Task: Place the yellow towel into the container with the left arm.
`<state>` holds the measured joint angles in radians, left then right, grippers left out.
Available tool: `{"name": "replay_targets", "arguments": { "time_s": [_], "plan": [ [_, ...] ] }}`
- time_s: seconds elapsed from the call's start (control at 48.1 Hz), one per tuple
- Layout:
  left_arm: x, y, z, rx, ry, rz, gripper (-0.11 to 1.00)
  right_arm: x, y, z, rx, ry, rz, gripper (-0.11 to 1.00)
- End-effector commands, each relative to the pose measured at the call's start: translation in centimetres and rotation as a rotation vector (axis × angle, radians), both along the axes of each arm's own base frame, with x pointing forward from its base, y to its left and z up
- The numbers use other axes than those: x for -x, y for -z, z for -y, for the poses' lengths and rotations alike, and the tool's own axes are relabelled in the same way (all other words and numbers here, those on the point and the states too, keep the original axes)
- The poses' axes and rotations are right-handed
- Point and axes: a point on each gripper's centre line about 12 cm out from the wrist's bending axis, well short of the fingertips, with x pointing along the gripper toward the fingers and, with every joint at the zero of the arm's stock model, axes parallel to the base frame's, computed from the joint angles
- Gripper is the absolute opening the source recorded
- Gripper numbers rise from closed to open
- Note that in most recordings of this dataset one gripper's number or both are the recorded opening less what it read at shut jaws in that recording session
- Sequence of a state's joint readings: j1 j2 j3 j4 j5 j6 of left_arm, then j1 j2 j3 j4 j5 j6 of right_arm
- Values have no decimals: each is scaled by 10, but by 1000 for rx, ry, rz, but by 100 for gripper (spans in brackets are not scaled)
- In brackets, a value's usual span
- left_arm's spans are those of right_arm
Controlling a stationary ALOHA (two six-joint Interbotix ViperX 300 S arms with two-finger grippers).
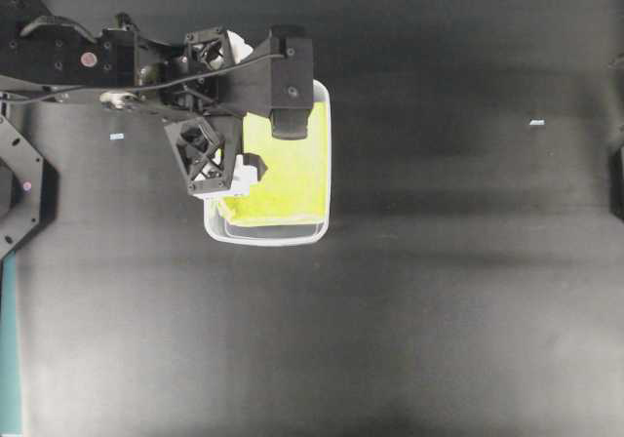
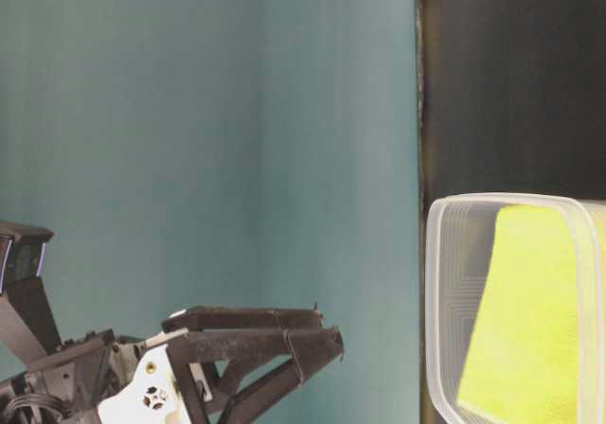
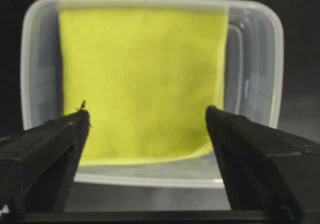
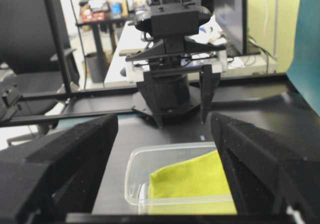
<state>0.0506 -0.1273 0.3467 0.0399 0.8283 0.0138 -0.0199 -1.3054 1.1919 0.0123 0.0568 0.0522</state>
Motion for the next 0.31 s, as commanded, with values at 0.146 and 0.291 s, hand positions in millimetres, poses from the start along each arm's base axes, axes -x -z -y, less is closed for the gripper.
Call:
{"name": "replay_targets", "arguments": {
  "time_s": [0.146, 0.291],
  "plan": [
    [8, -39, 6, -3, 8, 137, 90, -1, -4, 0, -4, 1, 14, 73],
    [27, -78, 9, -4, 13, 277, 89, -1, -4, 0, -3, 0, 14, 73]
  ]
}}
